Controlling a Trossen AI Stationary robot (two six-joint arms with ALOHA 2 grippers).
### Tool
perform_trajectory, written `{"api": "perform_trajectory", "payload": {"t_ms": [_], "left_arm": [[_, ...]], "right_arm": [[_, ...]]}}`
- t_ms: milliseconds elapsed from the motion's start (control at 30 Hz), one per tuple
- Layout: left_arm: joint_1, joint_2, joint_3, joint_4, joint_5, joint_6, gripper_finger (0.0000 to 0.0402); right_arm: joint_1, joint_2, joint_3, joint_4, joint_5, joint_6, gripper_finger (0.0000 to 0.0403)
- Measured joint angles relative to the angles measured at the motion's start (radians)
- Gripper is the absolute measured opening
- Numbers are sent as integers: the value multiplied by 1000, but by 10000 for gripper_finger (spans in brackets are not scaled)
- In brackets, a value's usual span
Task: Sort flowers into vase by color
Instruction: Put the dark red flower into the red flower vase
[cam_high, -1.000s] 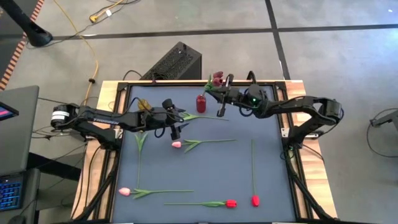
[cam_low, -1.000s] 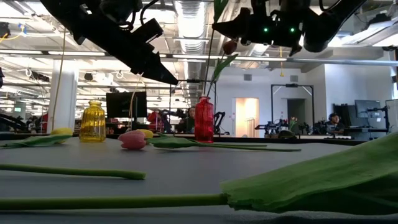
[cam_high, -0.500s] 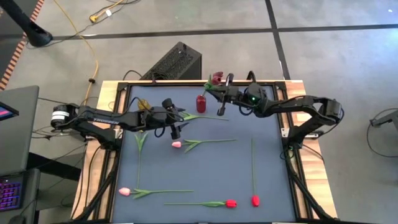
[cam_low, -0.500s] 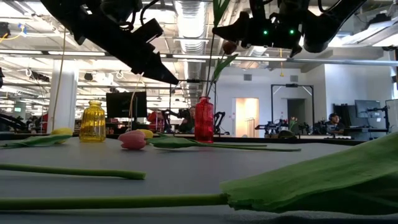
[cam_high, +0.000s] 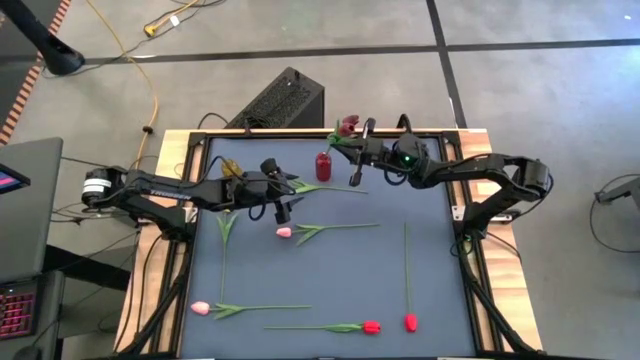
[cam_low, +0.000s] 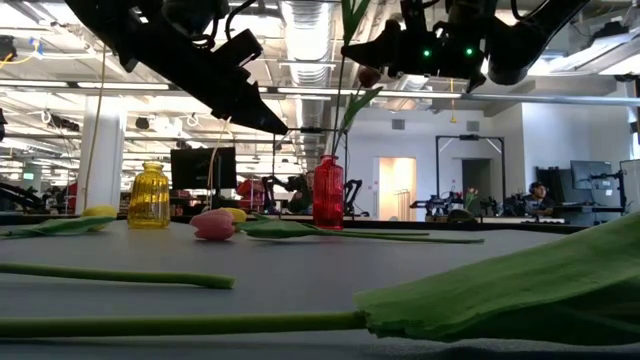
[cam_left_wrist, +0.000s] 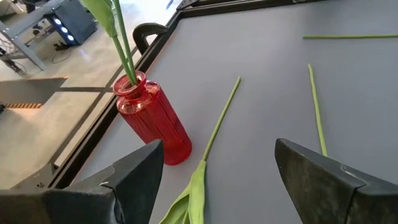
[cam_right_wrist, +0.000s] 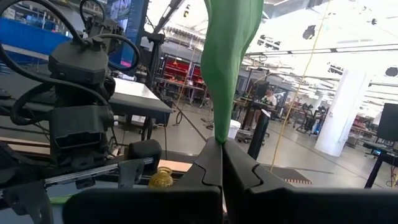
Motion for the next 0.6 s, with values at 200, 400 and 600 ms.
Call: {"api": "perform_trajectory", "payload": {"t_ms": [200, 400, 600], "left_arm": [[0, 0, 0, 2, 0, -9, 295], [0, 0, 0, 7, 1, -10, 295], [0, 0, 0, 5, 2, -23, 295]], "right_arm": [[-4, 0, 0, -35, 0, 6, 20], [-4, 67, 3, -12, 0, 43, 20], [-6, 152, 33, 8, 0, 20, 20]]}}
